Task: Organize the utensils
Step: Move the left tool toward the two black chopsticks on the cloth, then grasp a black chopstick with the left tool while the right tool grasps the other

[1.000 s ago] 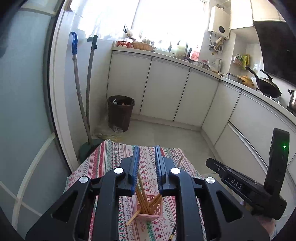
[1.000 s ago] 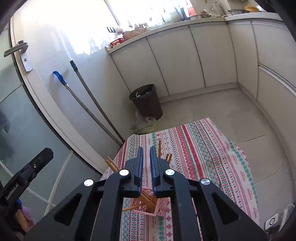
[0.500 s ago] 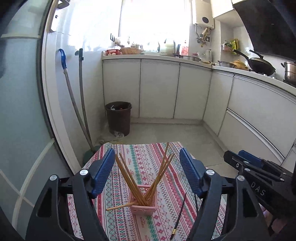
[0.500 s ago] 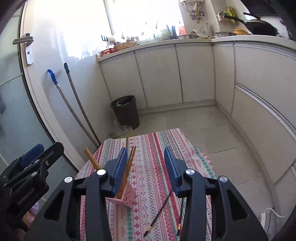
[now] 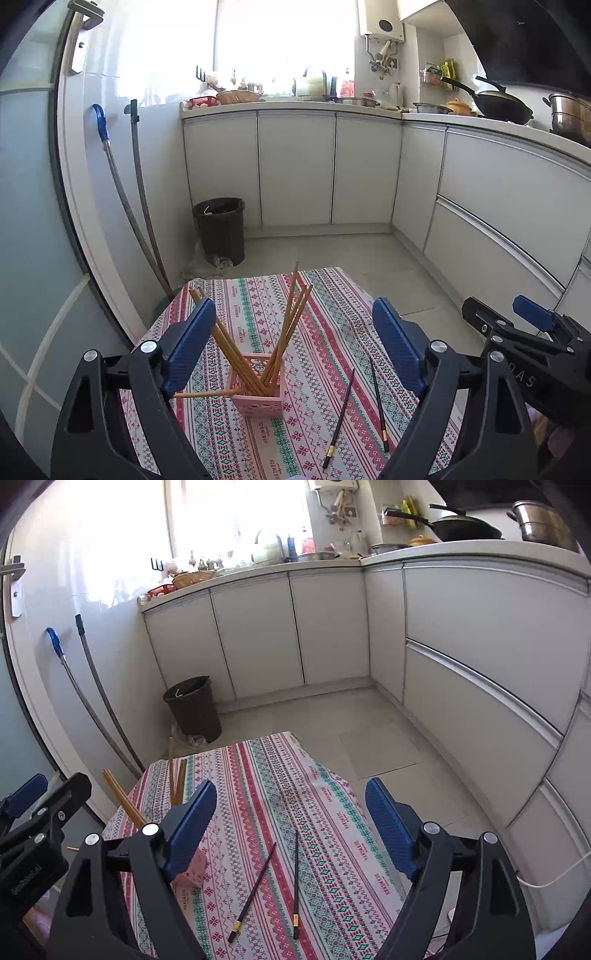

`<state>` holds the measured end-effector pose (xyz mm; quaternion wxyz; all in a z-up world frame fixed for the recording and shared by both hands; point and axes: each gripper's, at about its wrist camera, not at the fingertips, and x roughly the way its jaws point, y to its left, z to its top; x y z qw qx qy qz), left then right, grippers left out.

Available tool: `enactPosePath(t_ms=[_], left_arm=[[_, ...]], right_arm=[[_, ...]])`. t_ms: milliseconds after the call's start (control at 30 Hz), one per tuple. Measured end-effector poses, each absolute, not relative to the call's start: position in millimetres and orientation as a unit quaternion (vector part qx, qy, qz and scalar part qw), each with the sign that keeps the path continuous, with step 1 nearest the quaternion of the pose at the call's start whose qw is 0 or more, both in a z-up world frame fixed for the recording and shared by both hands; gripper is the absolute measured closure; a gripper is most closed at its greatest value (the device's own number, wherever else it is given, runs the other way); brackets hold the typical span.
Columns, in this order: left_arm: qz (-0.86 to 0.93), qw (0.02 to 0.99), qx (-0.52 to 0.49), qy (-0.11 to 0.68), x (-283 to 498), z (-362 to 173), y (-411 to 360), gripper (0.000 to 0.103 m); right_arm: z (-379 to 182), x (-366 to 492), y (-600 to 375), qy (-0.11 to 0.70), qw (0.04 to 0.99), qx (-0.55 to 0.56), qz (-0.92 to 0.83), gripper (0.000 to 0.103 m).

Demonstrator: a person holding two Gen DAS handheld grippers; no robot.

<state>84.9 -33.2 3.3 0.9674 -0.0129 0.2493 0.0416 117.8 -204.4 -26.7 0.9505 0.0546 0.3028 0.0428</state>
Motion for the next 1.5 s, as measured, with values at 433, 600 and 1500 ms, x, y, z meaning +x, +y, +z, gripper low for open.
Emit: enactPosePath(t_ms=[433, 600, 1500], left_arm=[[0.031, 0.964, -0.004, 0.265, 95, -11, -53, 0.007], [0.012, 0.949, -0.001, 0.314, 117, -29, -62, 0.007], [-0.059, 0.801, 0.015, 0.595, 280, -255, -103, 0.068]], right_arm=[[-38, 127, -224, 0.32, 0.946, 0.057, 0.008, 0.007], [-48, 130, -238, 0.338, 0.939, 0.066, -0.006, 0.007], [-128, 189, -285, 0.473, 0.869, 0.147, -0.003, 0.007]])
